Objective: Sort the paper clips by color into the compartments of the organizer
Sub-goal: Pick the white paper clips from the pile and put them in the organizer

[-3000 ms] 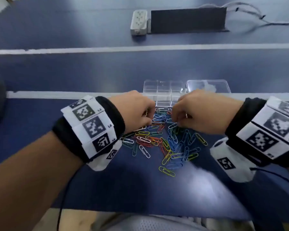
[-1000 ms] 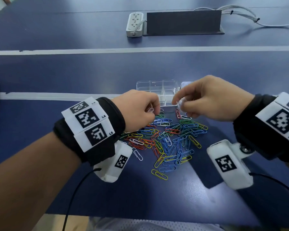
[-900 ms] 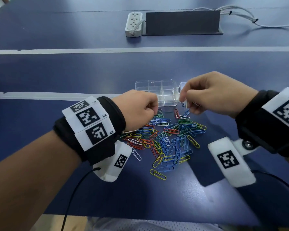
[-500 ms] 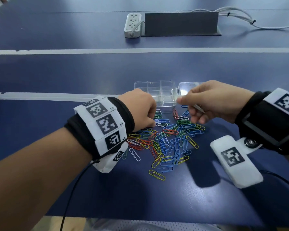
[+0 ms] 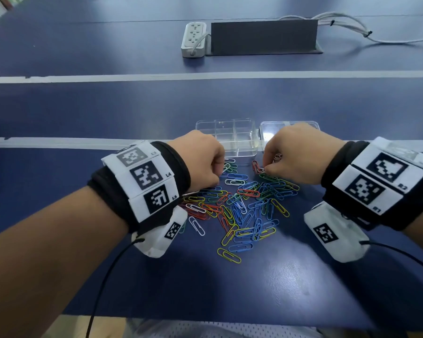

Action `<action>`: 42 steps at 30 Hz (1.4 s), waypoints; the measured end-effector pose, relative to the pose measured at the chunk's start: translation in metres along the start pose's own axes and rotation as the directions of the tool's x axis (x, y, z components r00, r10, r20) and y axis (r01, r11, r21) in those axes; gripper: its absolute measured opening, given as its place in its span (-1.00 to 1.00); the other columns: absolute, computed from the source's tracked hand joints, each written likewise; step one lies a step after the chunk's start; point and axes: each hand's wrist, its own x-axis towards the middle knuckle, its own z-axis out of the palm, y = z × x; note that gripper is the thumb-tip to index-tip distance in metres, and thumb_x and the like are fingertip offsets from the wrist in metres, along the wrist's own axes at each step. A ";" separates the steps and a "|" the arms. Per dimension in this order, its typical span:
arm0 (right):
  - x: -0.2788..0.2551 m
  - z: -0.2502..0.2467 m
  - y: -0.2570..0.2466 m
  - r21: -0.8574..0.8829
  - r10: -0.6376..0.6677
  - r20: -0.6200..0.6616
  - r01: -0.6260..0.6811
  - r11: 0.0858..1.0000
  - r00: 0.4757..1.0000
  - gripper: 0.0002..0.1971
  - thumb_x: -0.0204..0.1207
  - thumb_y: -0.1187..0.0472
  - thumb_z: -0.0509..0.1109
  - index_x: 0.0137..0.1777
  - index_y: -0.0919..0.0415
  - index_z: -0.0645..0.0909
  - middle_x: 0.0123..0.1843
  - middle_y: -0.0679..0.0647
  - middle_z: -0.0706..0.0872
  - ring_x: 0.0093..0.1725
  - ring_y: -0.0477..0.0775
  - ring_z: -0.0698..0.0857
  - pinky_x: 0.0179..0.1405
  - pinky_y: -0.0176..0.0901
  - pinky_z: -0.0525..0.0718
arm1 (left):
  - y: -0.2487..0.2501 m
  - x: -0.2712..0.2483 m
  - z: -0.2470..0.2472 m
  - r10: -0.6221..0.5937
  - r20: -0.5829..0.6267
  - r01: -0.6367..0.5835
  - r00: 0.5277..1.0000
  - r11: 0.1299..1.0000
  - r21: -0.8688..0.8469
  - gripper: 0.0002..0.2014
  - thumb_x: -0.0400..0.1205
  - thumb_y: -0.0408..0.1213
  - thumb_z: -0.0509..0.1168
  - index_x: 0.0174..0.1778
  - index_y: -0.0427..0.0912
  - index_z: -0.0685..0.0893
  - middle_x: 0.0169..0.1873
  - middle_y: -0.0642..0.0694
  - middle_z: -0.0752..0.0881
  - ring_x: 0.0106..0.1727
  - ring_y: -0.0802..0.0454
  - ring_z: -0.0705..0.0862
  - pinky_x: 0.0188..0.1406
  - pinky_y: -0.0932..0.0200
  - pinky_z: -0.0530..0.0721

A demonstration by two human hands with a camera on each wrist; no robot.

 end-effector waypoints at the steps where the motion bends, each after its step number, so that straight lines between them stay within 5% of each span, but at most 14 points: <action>1: -0.001 0.000 0.000 0.003 0.001 0.006 -0.001 1.000 1.000 -0.82 0.43 0.18 0.34 -0.15 0.10 0.80 -0.13 0.10 0.82 -0.12 0.12 0.66 0.00 -0.17 0.64 | -0.001 0.000 -0.001 -0.006 0.006 0.006 1.000 1.000 0.001 -0.92 0.45 -0.18 0.44 -0.20 -0.04 0.69 -0.47 0.16 0.52 -0.39 0.21 0.49 -0.23 0.28 0.41; 6: -0.004 0.000 0.001 0.030 0.026 0.037 -0.027 0.999 0.999 -0.83 0.42 0.13 0.35 -0.17 0.13 0.78 -0.23 0.06 0.77 -0.11 0.09 0.64 0.06 -0.10 0.66 | 0.000 0.000 -0.004 -0.037 -0.043 0.037 0.998 0.999 -0.003 -0.77 0.46 0.01 0.42 -0.13 -0.06 0.71 -0.44 0.13 0.52 -0.27 0.07 0.51 -0.20 0.25 0.42; 10: -0.004 0.001 -0.001 0.028 0.026 0.009 -0.026 0.999 1.000 -0.81 0.44 0.08 0.36 -0.17 0.10 0.79 -0.30 0.00 0.71 -0.08 0.10 0.69 0.07 -0.17 0.61 | 0.009 0.008 0.001 -0.043 -0.057 0.045 0.997 0.998 0.034 -0.81 0.54 -0.06 0.35 -0.09 -0.09 0.73 -0.13 -0.10 0.73 -0.09 -0.06 0.58 -0.11 0.19 0.48; 14: -0.005 0.000 -0.005 0.018 -0.015 0.027 0.014 1.000 1.000 -0.79 0.47 0.10 0.37 -0.14 0.17 0.81 -0.18 0.10 0.83 -0.09 0.15 0.73 -0.08 -0.19 0.62 | 0.012 0.012 0.001 -0.028 -0.075 0.033 0.997 0.997 0.076 -0.84 0.54 -0.12 0.36 -0.13 -0.12 0.75 -0.05 -0.15 0.76 -0.02 -0.12 0.66 -0.17 0.16 0.50; 21: -0.001 0.001 0.001 -0.031 -0.011 0.039 0.012 0.999 0.999 -0.76 0.44 0.16 0.31 -0.21 0.25 0.79 -0.21 0.18 0.82 -0.12 0.23 0.72 -0.02 -0.01 0.73 | 0.007 0.011 -0.004 -0.047 -0.025 0.047 0.999 0.999 0.009 -0.86 0.52 -0.17 0.40 -0.11 -0.12 0.80 -0.46 0.05 0.57 -0.21 0.01 0.58 -0.18 0.20 0.50; 27: -0.001 -0.005 0.008 0.022 0.023 0.037 -0.024 0.999 0.999 -0.79 0.48 0.15 0.32 -0.11 0.18 0.78 -0.10 0.11 0.81 -0.06 0.15 0.67 0.07 -0.06 0.68 | 0.000 0.006 -0.010 -0.054 -0.076 0.046 0.996 0.993 -0.107 -0.84 0.46 -0.10 0.47 -0.18 -0.10 0.80 -0.55 0.17 0.54 -0.44 0.27 0.48 -0.20 0.25 0.46; 35: -0.003 0.001 0.003 -0.067 -0.031 0.077 0.036 0.997 0.997 -0.85 0.43 0.09 0.42 -0.13 0.06 0.81 -0.16 0.04 0.83 -0.03 0.11 0.71 0.10 -0.01 0.69 | -0.001 0.006 -0.010 -0.065 -0.052 0.059 0.996 0.991 -0.119 -0.86 0.45 -0.09 0.47 -0.24 -0.07 0.74 -0.56 0.17 0.52 -0.46 0.28 0.47 -0.32 0.27 0.43; 42: 0.004 -0.015 0.003 0.022 0.015 0.024 -0.016 1.000 1.000 -0.86 0.42 0.16 0.38 -0.17 0.08 0.79 -0.42 -0.08 0.65 -0.32 -0.02 0.57 -0.08 -0.18 0.63 | 0.007 0.022 -0.028 -0.075 -0.145 0.037 0.987 0.969 -0.244 -0.97 0.49 -0.27 0.43 -0.26 -0.09 0.74 -0.53 0.08 0.67 -0.49 0.25 0.61 -0.14 0.30 0.64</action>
